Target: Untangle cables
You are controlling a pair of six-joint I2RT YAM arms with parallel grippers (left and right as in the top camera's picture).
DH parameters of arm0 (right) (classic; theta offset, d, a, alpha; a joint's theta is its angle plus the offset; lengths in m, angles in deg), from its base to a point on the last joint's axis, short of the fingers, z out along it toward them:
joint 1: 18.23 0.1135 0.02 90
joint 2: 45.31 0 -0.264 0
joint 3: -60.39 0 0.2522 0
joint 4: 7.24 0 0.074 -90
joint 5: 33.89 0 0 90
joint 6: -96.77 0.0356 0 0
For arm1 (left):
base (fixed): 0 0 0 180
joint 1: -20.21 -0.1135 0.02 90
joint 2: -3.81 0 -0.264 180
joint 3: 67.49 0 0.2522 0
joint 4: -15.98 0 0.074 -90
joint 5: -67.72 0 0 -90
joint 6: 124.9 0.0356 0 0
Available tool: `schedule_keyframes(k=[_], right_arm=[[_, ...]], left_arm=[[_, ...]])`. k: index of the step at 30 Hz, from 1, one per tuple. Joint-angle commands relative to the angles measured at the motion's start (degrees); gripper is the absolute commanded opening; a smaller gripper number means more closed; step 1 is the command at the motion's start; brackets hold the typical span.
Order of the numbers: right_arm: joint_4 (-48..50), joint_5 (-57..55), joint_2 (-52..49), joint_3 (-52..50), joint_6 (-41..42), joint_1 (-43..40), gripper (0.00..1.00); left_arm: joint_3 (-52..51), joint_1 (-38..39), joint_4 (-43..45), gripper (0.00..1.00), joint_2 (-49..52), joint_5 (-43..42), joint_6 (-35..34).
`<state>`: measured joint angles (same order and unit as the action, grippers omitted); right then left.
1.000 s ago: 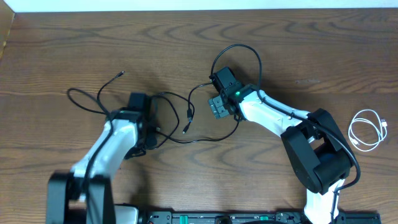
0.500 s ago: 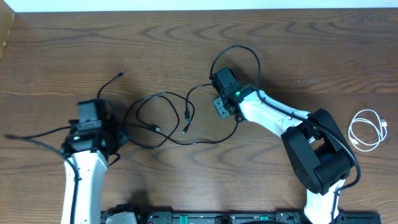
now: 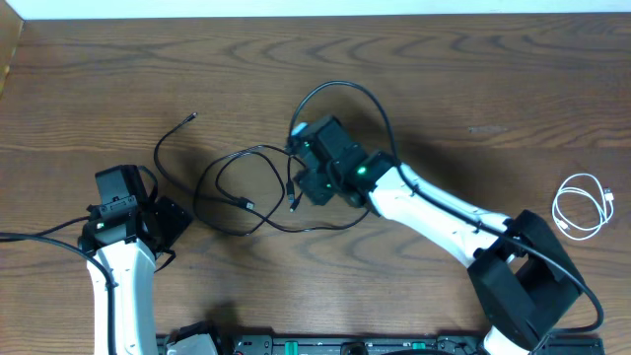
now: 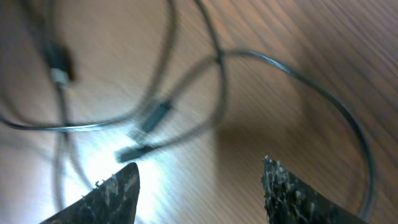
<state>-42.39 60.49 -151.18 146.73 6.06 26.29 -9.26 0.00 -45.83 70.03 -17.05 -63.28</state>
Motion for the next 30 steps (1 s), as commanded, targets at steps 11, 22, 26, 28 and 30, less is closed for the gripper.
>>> schedule_keyframes(k=[11, 22, 26, 28, 30], right_arm=[[20.57, 5.03, -8.55, -0.07, -1.07, 9.88, 0.42], [40.98, 5.01, -23.28, -0.07, 6.49, 11.23, 0.31], [41.31, -0.07, -27.39, -0.07, 6.47, 11.17, 0.24], [40.81, -8.31, -28.13, -0.07, 6.47, 10.80, 0.13], [40.35, -11.41, -27.65, -0.04, 6.43, 10.56, 0.08]], left_arm=[[-0.11, -0.31, -0.33, 0.98, 0.24, 0.31, 0.90], [-0.11, -0.31, -0.33, 0.98, 0.24, 0.31, 0.90], [-0.11, -0.31, -0.33, 0.98, 0.24, 0.31, 0.90], [-0.11, -0.31, -0.33, 0.98, 0.24, 0.31, 0.90], [-0.11, -0.31, -0.33, 0.98, 0.24, 0.31, 0.90]])
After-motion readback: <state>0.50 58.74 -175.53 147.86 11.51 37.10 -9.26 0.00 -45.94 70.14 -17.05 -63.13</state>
